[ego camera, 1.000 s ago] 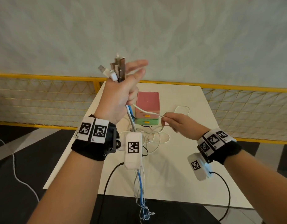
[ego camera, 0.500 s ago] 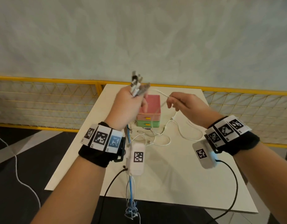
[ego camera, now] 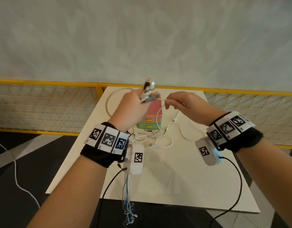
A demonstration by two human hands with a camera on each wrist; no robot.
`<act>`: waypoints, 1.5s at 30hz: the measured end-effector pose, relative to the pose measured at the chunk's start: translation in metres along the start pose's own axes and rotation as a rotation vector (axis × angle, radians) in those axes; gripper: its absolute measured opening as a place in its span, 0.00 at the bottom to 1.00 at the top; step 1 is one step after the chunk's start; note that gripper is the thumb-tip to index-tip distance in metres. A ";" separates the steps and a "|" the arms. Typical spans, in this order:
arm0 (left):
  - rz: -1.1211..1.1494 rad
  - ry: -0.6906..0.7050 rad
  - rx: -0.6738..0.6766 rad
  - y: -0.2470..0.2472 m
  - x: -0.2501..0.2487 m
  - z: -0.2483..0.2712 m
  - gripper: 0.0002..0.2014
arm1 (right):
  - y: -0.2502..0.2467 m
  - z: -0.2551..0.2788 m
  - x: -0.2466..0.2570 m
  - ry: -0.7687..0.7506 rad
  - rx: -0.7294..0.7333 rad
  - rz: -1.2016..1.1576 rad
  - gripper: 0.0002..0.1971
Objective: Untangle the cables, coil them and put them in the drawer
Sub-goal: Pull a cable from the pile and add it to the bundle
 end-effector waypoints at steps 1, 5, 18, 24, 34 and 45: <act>0.095 -0.001 -0.089 -0.012 0.000 0.000 0.11 | 0.002 0.001 -0.010 0.047 0.015 -0.027 0.14; 0.174 0.019 -0.335 -0.049 0.002 0.001 0.08 | 0.016 0.008 -0.047 0.207 0.052 -0.068 0.17; 0.124 -0.028 -0.241 -0.027 0.005 -0.001 0.09 | 0.011 -0.018 -0.015 0.013 0.017 -0.066 0.17; 0.088 -0.013 -0.241 -0.032 0.001 -0.002 0.08 | 0.016 -0.029 -0.021 0.062 0.010 -0.067 0.17; 0.076 0.037 -0.278 -0.031 -0.004 -0.011 0.07 | 0.017 -0.044 -0.007 -0.028 -0.024 -0.160 0.13; 0.122 -0.007 -0.412 -0.069 -0.003 0.000 0.15 | 0.011 -0.031 -0.053 0.158 -0.033 -0.015 0.14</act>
Point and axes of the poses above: each hand's wrist, its own z-axis away from the middle knuckle, its own y-axis out of the palm, x = y × z, the point moved 9 cm from there along -z, towards the middle knuckle
